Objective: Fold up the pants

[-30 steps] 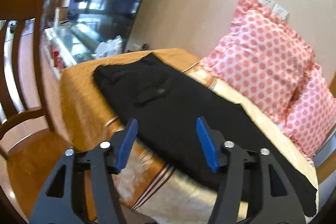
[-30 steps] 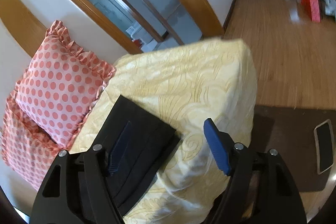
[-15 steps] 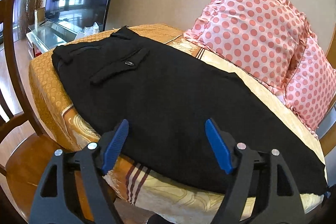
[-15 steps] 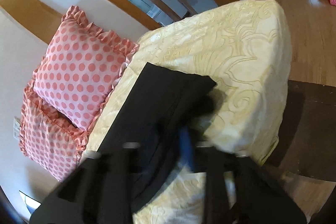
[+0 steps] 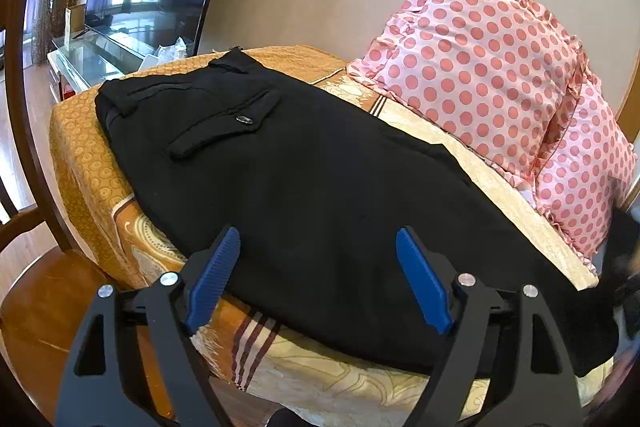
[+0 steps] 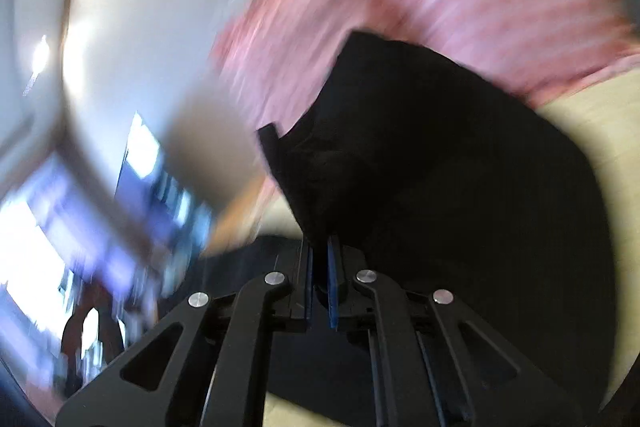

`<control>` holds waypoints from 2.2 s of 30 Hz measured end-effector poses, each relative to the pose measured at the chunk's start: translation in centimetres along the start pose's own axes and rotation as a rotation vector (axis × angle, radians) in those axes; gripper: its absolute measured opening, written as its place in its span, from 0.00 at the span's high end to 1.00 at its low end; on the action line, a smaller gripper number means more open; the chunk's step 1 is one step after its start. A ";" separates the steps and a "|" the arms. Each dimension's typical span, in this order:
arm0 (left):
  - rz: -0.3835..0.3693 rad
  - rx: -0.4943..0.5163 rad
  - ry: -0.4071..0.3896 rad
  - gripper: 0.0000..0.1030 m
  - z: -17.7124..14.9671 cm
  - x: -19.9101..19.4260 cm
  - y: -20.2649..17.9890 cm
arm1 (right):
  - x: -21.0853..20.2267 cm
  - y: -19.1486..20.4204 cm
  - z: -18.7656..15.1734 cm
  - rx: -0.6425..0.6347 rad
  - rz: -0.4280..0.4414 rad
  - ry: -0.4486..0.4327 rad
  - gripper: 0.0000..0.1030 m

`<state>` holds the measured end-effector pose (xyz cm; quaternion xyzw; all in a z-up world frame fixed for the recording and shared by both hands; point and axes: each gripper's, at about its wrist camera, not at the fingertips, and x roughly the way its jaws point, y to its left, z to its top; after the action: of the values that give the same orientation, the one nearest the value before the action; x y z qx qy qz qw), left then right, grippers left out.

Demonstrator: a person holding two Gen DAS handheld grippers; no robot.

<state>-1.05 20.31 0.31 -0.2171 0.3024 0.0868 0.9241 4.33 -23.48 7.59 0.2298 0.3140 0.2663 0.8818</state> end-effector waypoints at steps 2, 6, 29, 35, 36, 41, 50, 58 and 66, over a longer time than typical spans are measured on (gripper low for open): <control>-0.002 -0.007 0.011 0.22 0.1 -0.2 -0.1 | 5.2 1.3 -2.8 -0.045 -0.004 0.169 0.94; -0.067 -0.064 0.023 0.21 0.2 -1.5 0.9 | 7.8 2.1 -4.2 -0.021 0.017 0.213 0.94; -0.087 -0.315 0.058 0.21 1.7 -1.7 7.0 | 9.4 10.1 -8.9 -0.452 0.054 0.270 0.23; -0.073 -0.336 0.093 0.21 2.8 -1.0 7.1 | 8.6 9.0 -8.5 -0.376 0.106 0.270 0.23; -0.076 -0.337 0.102 0.20 2.9 -0.8 7.1 | 8.7 9.0 -8.4 -0.373 0.107 0.269 0.23; -0.152 -0.425 0.174 0.18 3.4 0.0 7.2 | 8.9 9.4 -8.7 -0.398 0.102 0.256 0.21; -0.218 -0.537 0.203 0.24 4.1 1.4 8.4 | 9.0 9.6 -8.9 -0.419 0.107 0.246 0.17; 0.031 -0.434 0.109 0.63 6.4 2.5 8.9 | 8.2 9.3 -9.1 -0.421 0.115 0.238 0.17; 0.145 -0.111 -0.083 0.85 7.9 -0.8 1.0 | 2.9 5.8 -7.3 -0.294 0.131 0.167 0.17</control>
<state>2.13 24.76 6.14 -0.2418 0.2733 0.1788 0.9137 -0.56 -15.65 4.58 0.0955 0.3282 0.3844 0.8576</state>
